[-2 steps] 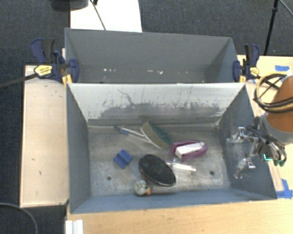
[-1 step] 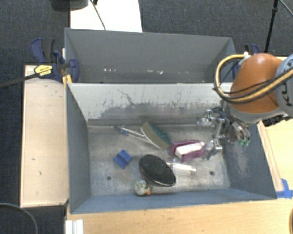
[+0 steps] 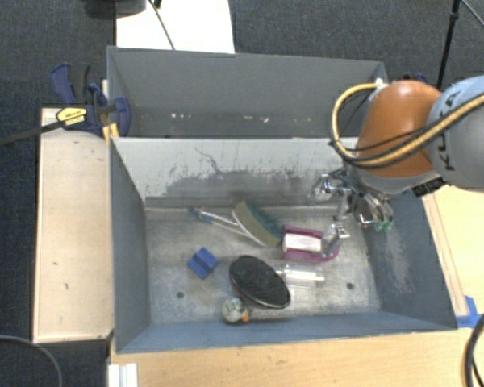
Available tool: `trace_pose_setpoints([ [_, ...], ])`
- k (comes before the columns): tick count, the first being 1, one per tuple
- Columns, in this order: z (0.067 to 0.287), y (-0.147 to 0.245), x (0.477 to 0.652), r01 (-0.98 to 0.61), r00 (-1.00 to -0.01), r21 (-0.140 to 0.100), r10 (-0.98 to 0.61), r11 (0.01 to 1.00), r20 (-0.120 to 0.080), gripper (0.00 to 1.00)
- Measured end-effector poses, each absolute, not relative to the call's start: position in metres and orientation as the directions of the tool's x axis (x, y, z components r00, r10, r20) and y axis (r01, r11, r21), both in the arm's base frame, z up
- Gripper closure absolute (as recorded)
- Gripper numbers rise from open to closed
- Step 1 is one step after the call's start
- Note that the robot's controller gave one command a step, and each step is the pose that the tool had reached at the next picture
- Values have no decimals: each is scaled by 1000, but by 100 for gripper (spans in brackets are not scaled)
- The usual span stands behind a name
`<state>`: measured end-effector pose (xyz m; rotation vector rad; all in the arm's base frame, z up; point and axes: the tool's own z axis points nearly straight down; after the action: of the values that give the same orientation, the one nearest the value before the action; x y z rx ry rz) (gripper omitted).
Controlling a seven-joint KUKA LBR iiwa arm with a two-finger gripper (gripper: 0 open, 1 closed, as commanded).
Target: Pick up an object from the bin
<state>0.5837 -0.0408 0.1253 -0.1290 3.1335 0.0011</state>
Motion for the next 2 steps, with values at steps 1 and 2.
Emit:
trace_pose_setpoints([
  [1,119,-35,588,-167,-986,-1,-167,986,-7,0],
  [2,75,-13,566,-220,-975,-1,-220,976,11,0],
])
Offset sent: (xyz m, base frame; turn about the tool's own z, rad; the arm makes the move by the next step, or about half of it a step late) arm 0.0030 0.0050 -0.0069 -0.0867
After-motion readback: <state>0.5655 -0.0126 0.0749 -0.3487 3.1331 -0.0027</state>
